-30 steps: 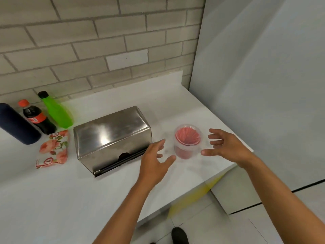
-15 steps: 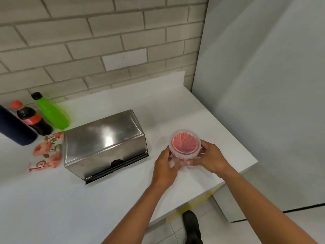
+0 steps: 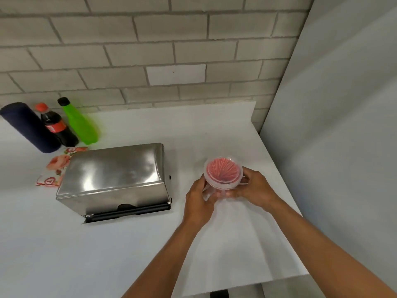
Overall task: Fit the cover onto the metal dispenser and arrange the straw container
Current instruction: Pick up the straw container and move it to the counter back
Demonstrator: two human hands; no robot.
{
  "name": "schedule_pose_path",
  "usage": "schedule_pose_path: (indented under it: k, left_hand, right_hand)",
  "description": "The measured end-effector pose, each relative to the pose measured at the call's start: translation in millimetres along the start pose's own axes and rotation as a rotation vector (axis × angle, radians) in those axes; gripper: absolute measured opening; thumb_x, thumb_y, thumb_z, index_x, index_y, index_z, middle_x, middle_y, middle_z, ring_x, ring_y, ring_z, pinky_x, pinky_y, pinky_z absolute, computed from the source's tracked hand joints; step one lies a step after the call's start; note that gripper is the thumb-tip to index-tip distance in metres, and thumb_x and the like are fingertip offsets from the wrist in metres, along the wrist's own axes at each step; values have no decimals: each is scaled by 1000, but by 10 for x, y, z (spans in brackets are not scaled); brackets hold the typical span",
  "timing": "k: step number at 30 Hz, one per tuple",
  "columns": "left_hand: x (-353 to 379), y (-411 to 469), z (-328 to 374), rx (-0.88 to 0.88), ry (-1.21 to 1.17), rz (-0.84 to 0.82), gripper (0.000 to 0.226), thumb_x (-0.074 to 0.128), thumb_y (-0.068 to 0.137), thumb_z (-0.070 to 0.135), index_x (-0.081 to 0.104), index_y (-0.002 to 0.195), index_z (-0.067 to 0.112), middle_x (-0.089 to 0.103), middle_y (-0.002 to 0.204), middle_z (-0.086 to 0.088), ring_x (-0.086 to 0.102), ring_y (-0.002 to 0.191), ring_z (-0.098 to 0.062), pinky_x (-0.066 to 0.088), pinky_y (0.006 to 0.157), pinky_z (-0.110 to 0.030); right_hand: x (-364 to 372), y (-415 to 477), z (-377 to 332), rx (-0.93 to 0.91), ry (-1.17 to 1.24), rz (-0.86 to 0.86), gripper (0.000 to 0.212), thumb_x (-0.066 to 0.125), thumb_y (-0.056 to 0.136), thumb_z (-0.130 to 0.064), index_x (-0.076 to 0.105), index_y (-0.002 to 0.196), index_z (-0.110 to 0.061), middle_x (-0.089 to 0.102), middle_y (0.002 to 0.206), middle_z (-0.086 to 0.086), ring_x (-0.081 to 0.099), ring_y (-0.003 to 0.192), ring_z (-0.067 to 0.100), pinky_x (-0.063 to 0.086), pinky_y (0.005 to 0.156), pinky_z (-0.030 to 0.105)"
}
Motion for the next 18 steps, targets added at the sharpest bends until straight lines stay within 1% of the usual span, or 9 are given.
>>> schedule_pose_path:
  k: [2, 5, 7, 10, 11, 14, 15, 16, 18]
  left_hand:
    - [42, 145, -23, -23, -35, 28, 64, 80, 85, 0, 58, 138, 27, 64, 120, 20, 63, 111, 4, 54, 87, -14]
    - [90, 370, -52, -47, -60, 52, 63, 78, 86, -1, 57, 141, 22, 64, 127, 11, 62, 116, -3, 55, 91, -19]
    - [109, 520, -41, -41, -47, 65, 63, 76, 88, -2, 55, 144, 19, 63, 130, 8, 61, 119, -5, 54, 93, -19]
    - [117, 757, -26, -61, -32, 82, 62, 71, 89, -7, 54, 143, 17, 63, 131, 4, 62, 118, -9, 54, 94, -21]
    - [118, 832, -32, -78, -43, 90, 60, 68, 89, -11, 55, 141, 18, 63, 131, 2, 63, 114, -6, 54, 90, -19]
    - [132, 1036, -66, -141, -98, 116, 62, 59, 89, -20, 56, 134, 22, 62, 124, 4, 64, 96, 13, 48, 71, -4]
    - [121, 1100, -71, -149, -89, 127, 61, 58, 90, -19, 56, 135, 21, 62, 122, 6, 64, 95, 11, 48, 70, -3]
    - [110, 1156, -69, -149, -80, 141, 58, 59, 91, -17, 55, 137, 19, 62, 122, 6, 65, 98, 4, 49, 72, -5]
    - [89, 1288, -40, -113, -40, 155, 53, 61, 93, -10, 54, 139, 14, 65, 125, 3, 65, 105, -7, 53, 82, -14]
  right_hand:
    - [-41, 192, -21, -16, 2, -23, 98, 97, 32, -61, 69, 121, -35, 76, 109, -18, 71, 102, 3, 58, 84, 23]
    - [-94, 463, -70, -35, -1, -49, 96, 99, 32, -60, 70, 120, -36, 76, 108, -21, 71, 99, -1, 58, 82, 21]
    - [-121, 638, -99, -41, -4, -57, 94, 99, 33, -58, 70, 120, -36, 76, 107, -22, 70, 97, -4, 56, 81, 19]
    - [-150, 902, -134, -47, -32, -56, 88, 102, 42, -46, 69, 123, -33, 76, 108, -17, 70, 97, -2, 56, 83, 21]
    - [-155, 986, -149, -50, -43, -55, 87, 102, 45, -43, 69, 124, -32, 76, 108, -16, 70, 98, -1, 56, 84, 22]
    - [-165, 1232, -196, -57, -70, -50, 83, 102, 47, -38, 70, 123, -30, 77, 107, -13, 70, 99, 1, 57, 83, 23]
    - [-167, 1317, -203, -54, -73, -48, 81, 101, 48, -34, 70, 123, -30, 77, 107, -13, 71, 99, 3, 59, 85, 26]
    - [-168, 1396, -204, -51, -74, -47, 79, 101, 50, -29, 70, 123, -29, 77, 107, -12, 71, 100, 5, 60, 87, 29]
    - [-174, 1545, -220, -53, -80, -47, 77, 100, 52, -24, 70, 122, -28, 76, 108, -11, 71, 102, 8, 60, 90, 34]
Point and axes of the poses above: each hand's wrist, its own y-axis towards the middle knuckle, its own x-axis out of the palm, z = x × y, the point moved 8 cm from there along y, towards the middle knuckle
